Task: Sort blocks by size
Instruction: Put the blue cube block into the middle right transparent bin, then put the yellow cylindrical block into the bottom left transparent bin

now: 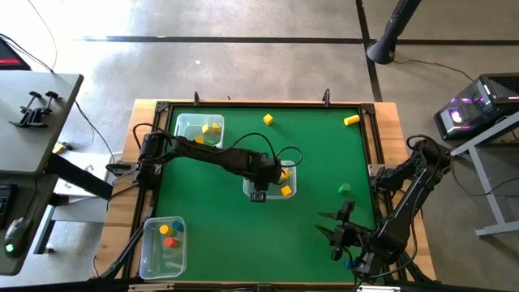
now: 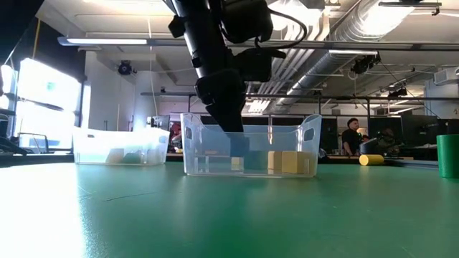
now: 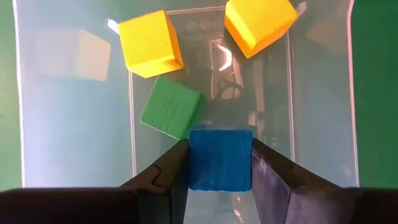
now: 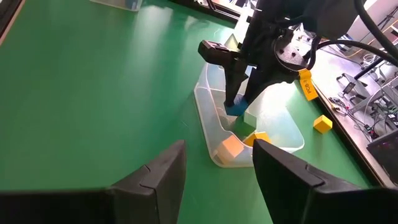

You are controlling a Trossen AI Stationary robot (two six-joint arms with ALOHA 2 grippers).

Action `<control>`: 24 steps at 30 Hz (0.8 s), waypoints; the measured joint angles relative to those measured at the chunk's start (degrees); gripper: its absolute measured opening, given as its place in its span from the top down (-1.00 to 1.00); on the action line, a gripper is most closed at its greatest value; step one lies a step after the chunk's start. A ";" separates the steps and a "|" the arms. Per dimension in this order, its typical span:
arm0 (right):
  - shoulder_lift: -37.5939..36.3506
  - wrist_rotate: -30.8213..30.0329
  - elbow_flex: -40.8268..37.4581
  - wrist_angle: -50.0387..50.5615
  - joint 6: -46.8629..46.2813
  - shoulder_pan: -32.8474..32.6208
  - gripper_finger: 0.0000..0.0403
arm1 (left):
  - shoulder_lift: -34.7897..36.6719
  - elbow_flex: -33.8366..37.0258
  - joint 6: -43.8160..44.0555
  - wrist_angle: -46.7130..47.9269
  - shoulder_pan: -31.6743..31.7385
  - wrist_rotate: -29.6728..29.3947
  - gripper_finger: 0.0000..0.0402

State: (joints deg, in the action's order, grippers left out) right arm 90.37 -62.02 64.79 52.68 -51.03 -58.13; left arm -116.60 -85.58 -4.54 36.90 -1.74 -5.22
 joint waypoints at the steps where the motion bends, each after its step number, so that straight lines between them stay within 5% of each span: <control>1: 0.00 0.00 0.00 0.00 0.00 0.00 0.10 | 0.00 0.00 0.00 -0.03 0.00 -0.04 0.38; 14: 0.00 0.02 0.00 0.00 0.00 0.00 0.10 | 0.00 0.00 1.91 0.87 0.28 -0.15 -0.07; 24: 0.04 0.14 -0.44 0.78 -0.30 0.00 0.10 | 3.67 0.02 1.86 8.06 0.37 -0.13 -0.08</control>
State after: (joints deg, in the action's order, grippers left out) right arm 90.41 -61.88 64.35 53.47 -51.32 -58.13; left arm -112.93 -85.56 -2.68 44.96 -1.37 -5.35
